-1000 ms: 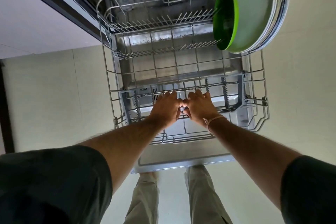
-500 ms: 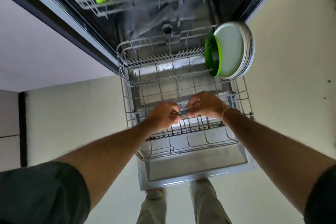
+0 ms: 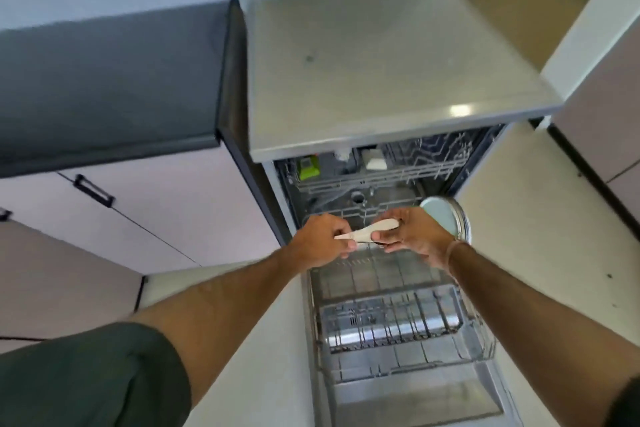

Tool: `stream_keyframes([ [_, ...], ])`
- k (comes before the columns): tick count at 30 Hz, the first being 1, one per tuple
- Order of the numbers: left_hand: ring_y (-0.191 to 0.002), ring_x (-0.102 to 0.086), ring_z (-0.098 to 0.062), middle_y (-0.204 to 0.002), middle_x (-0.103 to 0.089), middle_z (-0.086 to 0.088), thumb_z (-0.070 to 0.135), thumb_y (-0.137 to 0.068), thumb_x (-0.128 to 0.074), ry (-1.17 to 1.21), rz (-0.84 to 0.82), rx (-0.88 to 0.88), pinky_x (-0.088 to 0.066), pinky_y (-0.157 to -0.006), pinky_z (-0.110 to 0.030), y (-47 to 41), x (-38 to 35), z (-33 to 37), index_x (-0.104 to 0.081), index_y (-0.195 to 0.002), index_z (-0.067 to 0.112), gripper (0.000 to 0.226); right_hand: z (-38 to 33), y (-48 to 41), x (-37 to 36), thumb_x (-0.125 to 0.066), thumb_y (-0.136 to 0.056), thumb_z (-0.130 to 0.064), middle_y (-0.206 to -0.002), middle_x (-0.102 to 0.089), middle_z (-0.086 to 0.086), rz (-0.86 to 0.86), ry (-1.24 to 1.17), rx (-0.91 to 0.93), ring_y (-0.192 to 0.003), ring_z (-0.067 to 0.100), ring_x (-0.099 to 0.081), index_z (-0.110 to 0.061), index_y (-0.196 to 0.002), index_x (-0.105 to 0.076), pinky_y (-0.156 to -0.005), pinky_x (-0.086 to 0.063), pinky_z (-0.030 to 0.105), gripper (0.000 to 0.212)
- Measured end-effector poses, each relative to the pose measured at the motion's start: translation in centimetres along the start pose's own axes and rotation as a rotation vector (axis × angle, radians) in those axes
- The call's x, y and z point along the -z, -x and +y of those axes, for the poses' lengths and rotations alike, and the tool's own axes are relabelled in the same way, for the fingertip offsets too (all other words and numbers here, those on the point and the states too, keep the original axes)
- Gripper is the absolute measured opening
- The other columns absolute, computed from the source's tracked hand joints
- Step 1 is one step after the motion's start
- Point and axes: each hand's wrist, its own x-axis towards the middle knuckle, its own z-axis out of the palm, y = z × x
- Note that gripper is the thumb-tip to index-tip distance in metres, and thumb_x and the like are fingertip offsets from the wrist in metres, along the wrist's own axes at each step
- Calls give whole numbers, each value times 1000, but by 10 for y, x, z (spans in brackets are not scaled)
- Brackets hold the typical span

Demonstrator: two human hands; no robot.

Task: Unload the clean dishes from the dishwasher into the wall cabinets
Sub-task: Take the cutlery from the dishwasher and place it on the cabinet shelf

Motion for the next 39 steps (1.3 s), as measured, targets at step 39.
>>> stream_keyframes([
  [39, -62, -52, -17, -67, -62, -3, 22, -92, -64, -182, 600, -165, -43, -57, -24, 290, 691, 103, -69, -83, 9, 16, -688, 101, -316, -74, -80, 4, -86, -67, 24, 18, 124, 797, -74, 29, -69, 5, -95, -63, -65, -61, 32, 19],
])
